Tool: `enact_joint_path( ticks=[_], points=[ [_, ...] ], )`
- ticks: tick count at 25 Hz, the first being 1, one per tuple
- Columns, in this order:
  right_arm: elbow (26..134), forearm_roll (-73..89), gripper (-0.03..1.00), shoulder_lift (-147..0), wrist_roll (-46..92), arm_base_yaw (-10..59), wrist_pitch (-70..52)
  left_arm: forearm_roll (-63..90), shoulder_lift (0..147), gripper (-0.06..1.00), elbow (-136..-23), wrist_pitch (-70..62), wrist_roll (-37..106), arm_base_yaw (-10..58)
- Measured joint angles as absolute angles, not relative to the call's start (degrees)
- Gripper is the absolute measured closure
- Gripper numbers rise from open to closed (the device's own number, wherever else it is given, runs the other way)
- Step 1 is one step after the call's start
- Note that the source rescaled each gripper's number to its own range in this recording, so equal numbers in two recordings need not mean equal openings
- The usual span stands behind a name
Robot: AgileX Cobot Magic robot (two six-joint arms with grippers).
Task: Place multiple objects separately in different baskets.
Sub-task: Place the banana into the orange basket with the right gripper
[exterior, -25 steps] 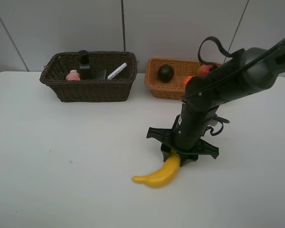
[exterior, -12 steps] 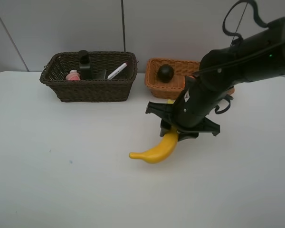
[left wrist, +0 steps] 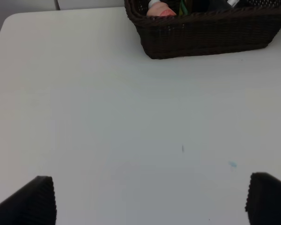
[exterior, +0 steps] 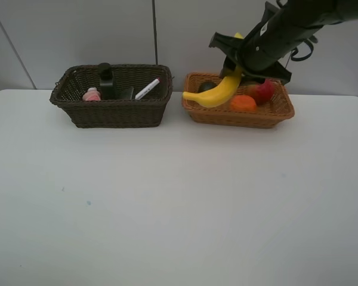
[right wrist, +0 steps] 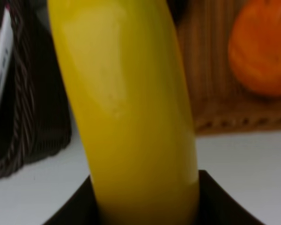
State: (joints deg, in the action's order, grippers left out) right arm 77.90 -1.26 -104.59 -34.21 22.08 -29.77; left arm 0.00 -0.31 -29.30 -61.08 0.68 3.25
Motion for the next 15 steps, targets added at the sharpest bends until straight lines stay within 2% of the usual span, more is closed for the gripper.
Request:
enact_joint_path(
  ticks=[8,14,15],
  points=[
    [85.73,-1.01,0.97,-113.24,-32.14,15.90,-22.41,0.00,-0.31,-0.06,-29.30,-61.08,0.68,3.25],
    [85.80,-1.14,0.96,-118.65,-32.14,15.56,-21.88,0.00,-0.31,-0.06,-29.30,-61.08,0.68,3.25],
    [85.80,-1.02,0.94,-119.39,-32.14,15.56,-21.88,0.00,-0.31,-0.06,-29.30,-61.08,0.68,3.25]
  ],
)
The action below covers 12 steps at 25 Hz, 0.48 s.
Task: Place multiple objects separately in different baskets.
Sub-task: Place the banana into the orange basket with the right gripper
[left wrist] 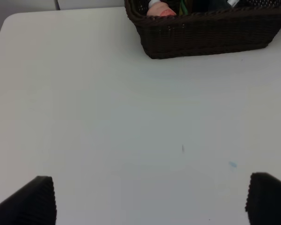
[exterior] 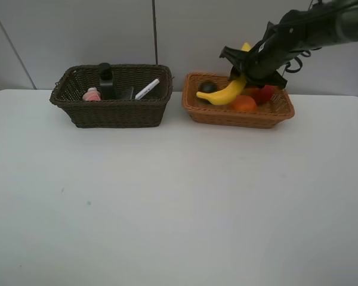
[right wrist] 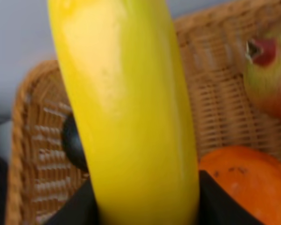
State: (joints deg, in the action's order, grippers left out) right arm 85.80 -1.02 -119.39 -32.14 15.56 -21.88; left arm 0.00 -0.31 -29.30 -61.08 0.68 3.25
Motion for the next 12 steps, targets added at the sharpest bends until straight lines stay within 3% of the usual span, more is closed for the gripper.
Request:
enact_joint_path(
  ticks=[6,8,12],
  points=[
    [85.80,0.00,0.30,-121.49,-31.99,15.61,-18.82,0.00,-0.31,-0.06,-29.30,-61.08,0.68,3.25],
    [85.80,0.00,0.21,-121.49,-31.99,15.61,-18.45,0.00,-0.31,-0.06,-29.30,-61.08,0.68,3.25],
    [85.80,0.00,0.16,-121.49,-31.99,15.61,-21.20,0.00,-0.31,-0.06,-29.30,-61.08,0.68,3.25]
  ],
)
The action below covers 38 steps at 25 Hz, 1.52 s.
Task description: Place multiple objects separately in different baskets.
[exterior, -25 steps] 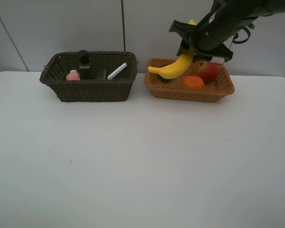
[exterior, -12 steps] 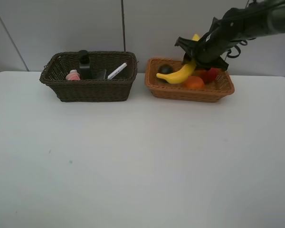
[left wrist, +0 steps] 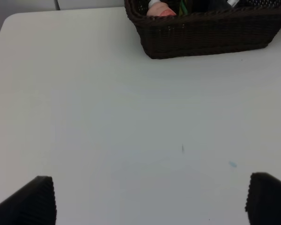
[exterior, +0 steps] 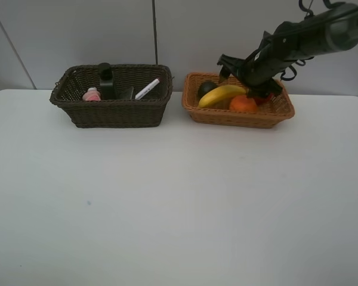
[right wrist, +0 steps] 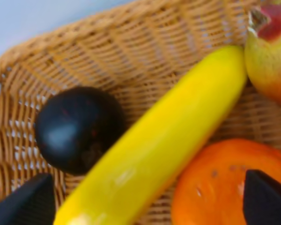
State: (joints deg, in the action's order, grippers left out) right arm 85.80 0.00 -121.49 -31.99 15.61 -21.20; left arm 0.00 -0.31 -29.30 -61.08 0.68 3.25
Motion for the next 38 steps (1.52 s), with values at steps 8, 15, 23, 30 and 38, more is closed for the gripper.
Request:
enact_joint_path(
  ticks=[8,15,23,30,38],
  points=[
    [93.08,0.00,0.15,-121.49,-28.30,15.61,-39.12,0.00,-0.31,-0.06,-29.30,-61.08,0.68,3.25],
    [107.14,-4.33,0.15,-121.38,-12.55,15.56,-60.15,0.00,-0.31,-0.06,-29.30,-61.08,0.68,3.25],
    [102.47,-8.94,0.15,-114.15,-11.61,11.67,-62.12,0.00,-0.31,-0.06,-29.30,-61.08,0.68,3.25],
    [87.48,-10.07,0.15,-97.66,-11.79,4.72,-59.32,0.00,-0.31,-0.06,-29.30,-61.08,0.68,3.25],
    [61.26,-9.99,0.15,-66.97,-11.79,3.74,-55.55,0.00,-0.31,-0.06,-29.30,-61.08,0.68,3.25]
  ],
)
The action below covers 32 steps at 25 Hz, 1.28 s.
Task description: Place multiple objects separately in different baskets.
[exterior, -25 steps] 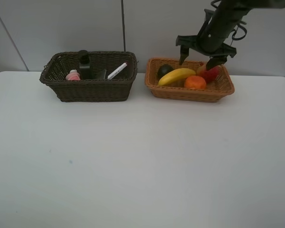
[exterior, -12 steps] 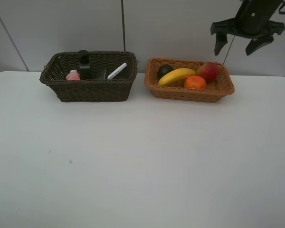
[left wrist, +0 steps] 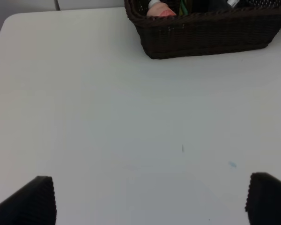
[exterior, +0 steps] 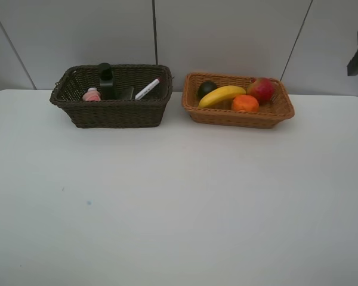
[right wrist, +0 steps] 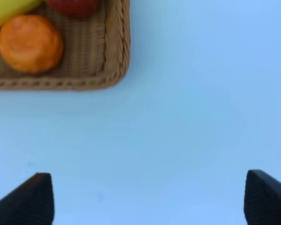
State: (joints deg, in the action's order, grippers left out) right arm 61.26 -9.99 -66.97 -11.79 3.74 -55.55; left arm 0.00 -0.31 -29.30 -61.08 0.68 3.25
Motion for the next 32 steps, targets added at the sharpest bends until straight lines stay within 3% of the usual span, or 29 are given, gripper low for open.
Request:
enact_joint_path(
  ticks=[7,16,22,32],
  points=[
    [45.63,-10.38,0.15,-37.92,-11.79,3.74,-56.20,0.00,-0.31,-0.06,-29.30,-61.08,0.68,3.25],
    [35.32,-10.29,0.15,-11.13,-11.84,3.74,-57.02,0.00,-0.31,-0.06,-29.30,-61.08,0.68,3.25],
    [31.75,-9.78,0.15,-0.32,-11.84,3.74,-57.90,0.00,-0.31,-0.06,-29.30,-61.08,0.68,3.25],
    [29.38,-8.12,0.15,0.35,-6.90,3.74,-61.40,0.00,-0.31,-0.06,-29.30,-61.08,0.68,3.25]
  ],
)
